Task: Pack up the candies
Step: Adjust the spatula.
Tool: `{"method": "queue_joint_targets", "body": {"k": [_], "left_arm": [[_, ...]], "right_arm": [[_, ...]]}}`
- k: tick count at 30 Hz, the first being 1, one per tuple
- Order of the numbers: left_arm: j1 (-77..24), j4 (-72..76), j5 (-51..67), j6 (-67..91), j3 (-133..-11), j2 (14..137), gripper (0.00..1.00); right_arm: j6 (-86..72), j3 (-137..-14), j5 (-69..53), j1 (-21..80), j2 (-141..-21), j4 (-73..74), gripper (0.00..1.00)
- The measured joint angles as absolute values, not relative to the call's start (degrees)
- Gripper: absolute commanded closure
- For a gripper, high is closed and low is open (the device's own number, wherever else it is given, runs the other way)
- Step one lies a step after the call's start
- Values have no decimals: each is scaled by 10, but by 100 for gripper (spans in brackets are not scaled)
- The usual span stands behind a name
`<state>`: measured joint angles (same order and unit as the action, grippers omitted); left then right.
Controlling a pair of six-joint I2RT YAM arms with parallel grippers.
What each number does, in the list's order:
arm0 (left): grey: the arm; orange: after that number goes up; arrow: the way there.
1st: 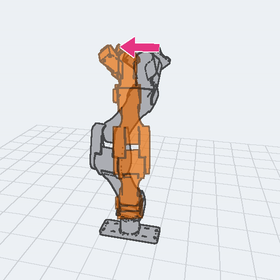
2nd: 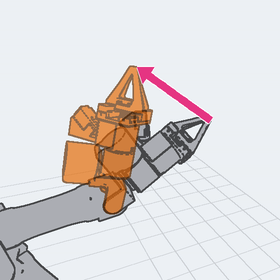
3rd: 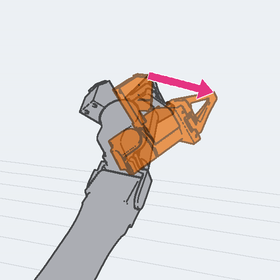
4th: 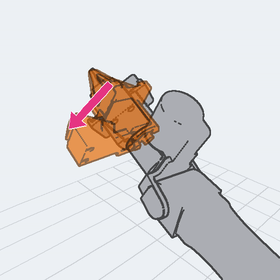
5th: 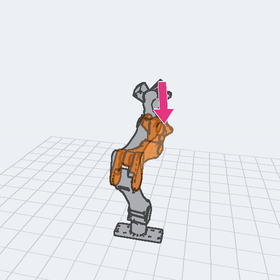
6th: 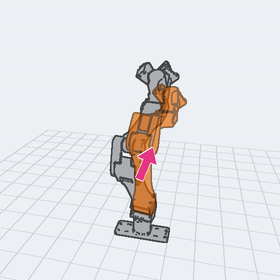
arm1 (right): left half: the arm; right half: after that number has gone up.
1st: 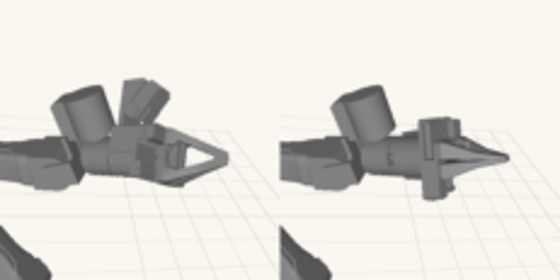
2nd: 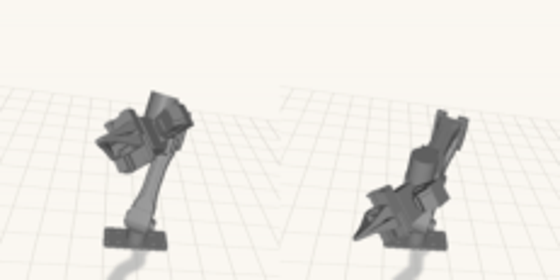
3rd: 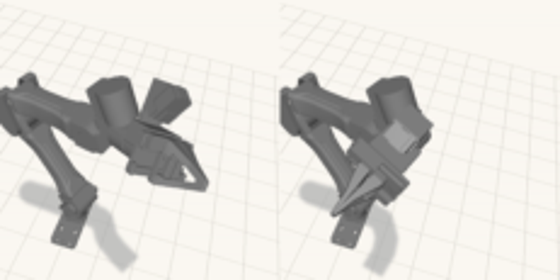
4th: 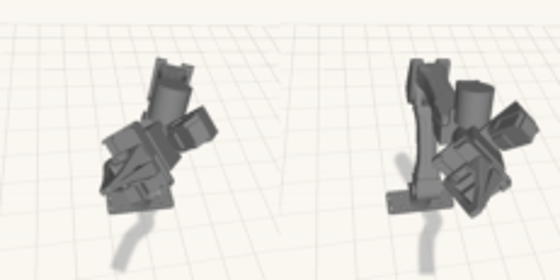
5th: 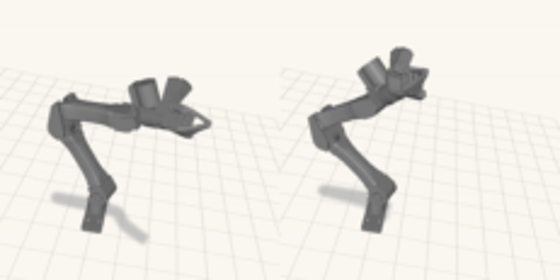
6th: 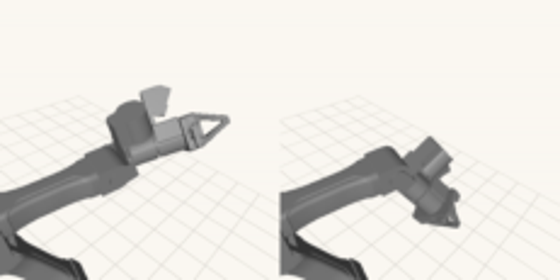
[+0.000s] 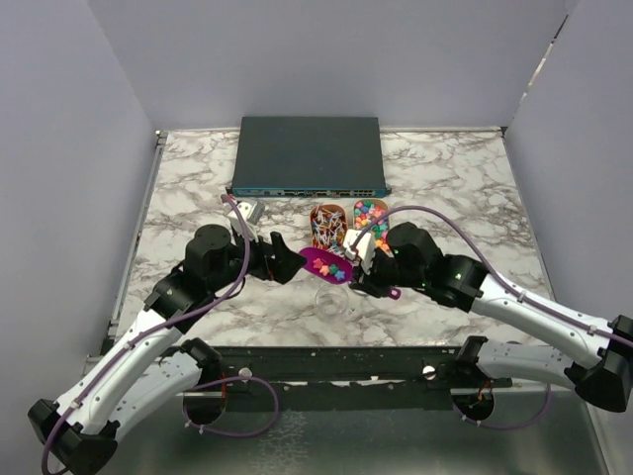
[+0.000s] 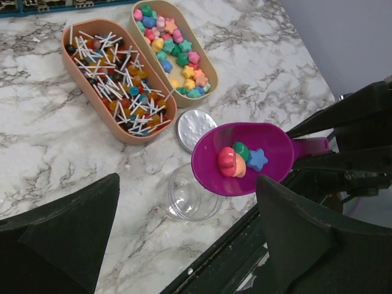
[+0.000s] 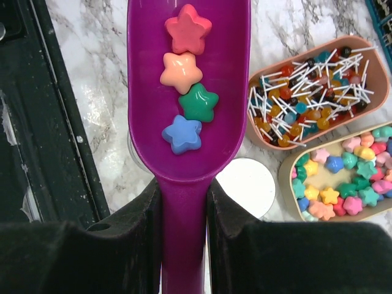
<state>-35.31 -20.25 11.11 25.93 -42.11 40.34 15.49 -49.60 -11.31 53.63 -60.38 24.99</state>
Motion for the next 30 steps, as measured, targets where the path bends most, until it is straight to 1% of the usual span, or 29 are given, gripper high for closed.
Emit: {"method": "queue_joint_targets", "body": {"k": [12, 23, 30], "left_arm": [[-353, -207, 136, 270, -421, 406, 8], [-356, -194, 147, 279, -418, 408, 8], [-356, -194, 149, 280, -418, 408, 8]], "right_arm": [[181, -505, -130, 548, -551, 249, 99], [195, -425, -152, 548, -432, 184, 99], [192, -415, -153, 548, -429, 176, 99]]}}
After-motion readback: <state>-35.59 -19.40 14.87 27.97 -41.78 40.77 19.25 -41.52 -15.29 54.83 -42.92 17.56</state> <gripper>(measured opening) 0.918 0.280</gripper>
